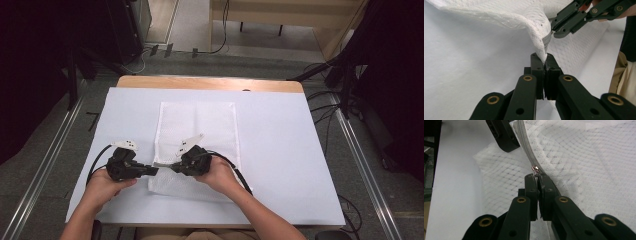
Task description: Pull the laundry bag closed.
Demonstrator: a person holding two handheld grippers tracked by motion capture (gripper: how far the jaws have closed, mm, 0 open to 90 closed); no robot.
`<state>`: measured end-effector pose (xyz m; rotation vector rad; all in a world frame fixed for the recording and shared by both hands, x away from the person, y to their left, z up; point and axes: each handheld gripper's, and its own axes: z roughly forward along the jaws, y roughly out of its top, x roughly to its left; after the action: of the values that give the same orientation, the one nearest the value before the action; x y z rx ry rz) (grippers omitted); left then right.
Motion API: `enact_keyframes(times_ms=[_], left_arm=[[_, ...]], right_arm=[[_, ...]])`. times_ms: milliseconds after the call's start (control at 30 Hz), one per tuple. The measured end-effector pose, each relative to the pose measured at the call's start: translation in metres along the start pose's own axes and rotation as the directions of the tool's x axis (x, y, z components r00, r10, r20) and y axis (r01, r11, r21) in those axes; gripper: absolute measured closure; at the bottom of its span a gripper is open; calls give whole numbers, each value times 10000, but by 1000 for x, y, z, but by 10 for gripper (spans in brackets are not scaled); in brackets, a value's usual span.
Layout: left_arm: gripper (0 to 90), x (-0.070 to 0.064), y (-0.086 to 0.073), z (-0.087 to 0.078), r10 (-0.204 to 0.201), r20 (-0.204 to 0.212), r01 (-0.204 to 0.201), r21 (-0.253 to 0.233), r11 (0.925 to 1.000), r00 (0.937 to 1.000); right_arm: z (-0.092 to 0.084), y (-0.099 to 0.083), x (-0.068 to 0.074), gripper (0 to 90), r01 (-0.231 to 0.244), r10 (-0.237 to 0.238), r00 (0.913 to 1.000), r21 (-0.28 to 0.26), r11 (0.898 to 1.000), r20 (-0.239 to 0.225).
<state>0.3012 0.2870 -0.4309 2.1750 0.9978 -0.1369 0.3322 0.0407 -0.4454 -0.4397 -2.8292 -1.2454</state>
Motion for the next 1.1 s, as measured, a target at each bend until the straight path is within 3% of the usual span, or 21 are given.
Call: enact_keyframes(times_ms=[100,1100], left_arm=[[890,1,-1,-1,-108,34,108,-81,9999,9999],[887,3,-3,-3,-139,320,148,-281,9995,9994]], right_arm=[[-1,-4,-2,884,-107,105,9999,245,9996,76],[-24,-23,-13,884,-422,419,9991,548,9976,78]])
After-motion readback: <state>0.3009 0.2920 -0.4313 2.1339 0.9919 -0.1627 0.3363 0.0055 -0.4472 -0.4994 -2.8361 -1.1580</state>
